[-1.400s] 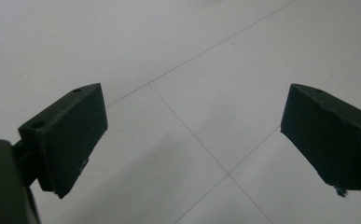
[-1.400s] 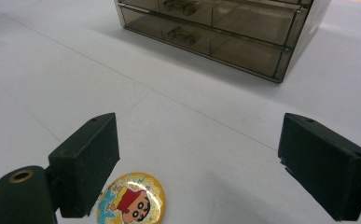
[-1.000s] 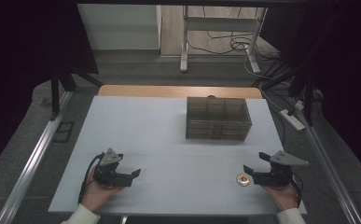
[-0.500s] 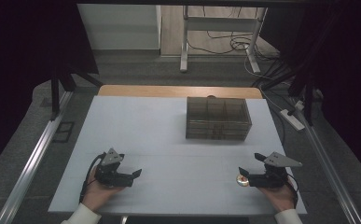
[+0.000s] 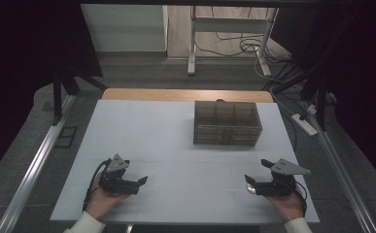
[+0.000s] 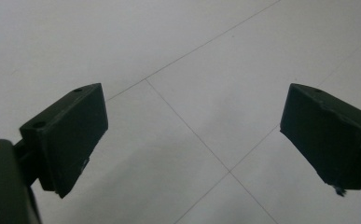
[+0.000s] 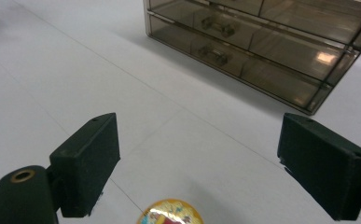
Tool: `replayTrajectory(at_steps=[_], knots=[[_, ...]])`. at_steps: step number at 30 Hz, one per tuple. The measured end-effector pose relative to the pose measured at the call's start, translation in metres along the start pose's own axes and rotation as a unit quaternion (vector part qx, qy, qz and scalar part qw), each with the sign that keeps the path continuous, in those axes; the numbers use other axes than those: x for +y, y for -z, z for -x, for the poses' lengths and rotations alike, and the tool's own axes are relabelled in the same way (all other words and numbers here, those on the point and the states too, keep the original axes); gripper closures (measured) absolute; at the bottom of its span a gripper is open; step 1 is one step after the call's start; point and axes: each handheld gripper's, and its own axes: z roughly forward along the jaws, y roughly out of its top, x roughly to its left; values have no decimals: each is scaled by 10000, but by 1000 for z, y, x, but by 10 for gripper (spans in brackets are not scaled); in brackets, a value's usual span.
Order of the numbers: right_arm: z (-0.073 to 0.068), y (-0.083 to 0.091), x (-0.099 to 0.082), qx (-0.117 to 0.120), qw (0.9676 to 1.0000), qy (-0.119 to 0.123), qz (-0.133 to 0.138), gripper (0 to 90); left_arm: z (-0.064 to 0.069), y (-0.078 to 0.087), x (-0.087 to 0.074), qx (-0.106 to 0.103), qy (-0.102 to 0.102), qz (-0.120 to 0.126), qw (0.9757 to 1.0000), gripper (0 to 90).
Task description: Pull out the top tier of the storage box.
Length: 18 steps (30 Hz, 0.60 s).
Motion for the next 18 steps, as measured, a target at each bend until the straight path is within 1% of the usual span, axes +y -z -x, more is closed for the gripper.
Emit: replayTrajectory(at_steps=[5,7,8,14,18], knots=[[-4,-2,1,47,10000,48,-4,128,0,-1,0,4,-7,-14,10000,69],[-5,-2,2,32,10000,57,1,128,0,-1,0,3,-3,-14,10000,69],[-6,-3,3,38,9999,108,-16,128,0,-1,0,9,-9,-20,10000,70],[-9,-7,3,34,9997,207,-117,131,1,-1,0,19,-23,-44,10000,70],[-12,-8,4,-19,9994,297,-153,132,0,-2,0,21,-25,-60,10000,70]])
